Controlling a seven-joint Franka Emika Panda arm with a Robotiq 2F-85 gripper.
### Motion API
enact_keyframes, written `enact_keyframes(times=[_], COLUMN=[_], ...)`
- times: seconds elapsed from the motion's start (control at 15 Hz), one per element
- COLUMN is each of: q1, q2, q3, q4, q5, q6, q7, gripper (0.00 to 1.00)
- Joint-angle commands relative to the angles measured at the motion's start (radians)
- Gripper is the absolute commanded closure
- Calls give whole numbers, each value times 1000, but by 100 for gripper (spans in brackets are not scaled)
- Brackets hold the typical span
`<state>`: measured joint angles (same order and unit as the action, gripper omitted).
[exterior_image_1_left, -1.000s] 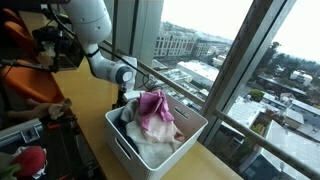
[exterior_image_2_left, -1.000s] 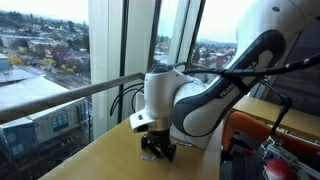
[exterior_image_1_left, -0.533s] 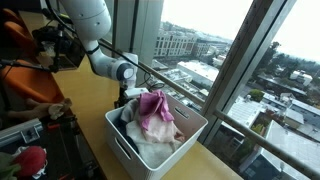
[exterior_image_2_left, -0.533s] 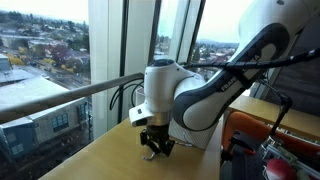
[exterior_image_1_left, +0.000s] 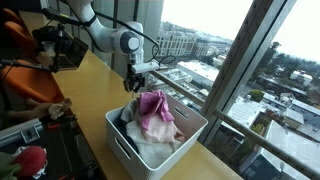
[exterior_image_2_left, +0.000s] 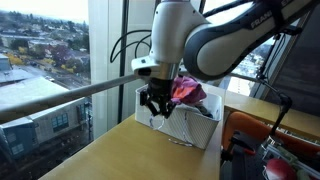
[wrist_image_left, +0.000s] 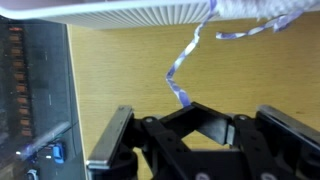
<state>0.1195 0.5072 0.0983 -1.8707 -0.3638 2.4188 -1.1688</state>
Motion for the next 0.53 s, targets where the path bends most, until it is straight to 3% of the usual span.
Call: enact_keyframes(times=[0.0, 0.47], q1=[-18, -106], q2=[-173, -350], q3=[-25, -109], q4=[-64, -44], q5=[-46, -117], q6=[-55, -131], q7=[19, 20], gripper=[100, 100])
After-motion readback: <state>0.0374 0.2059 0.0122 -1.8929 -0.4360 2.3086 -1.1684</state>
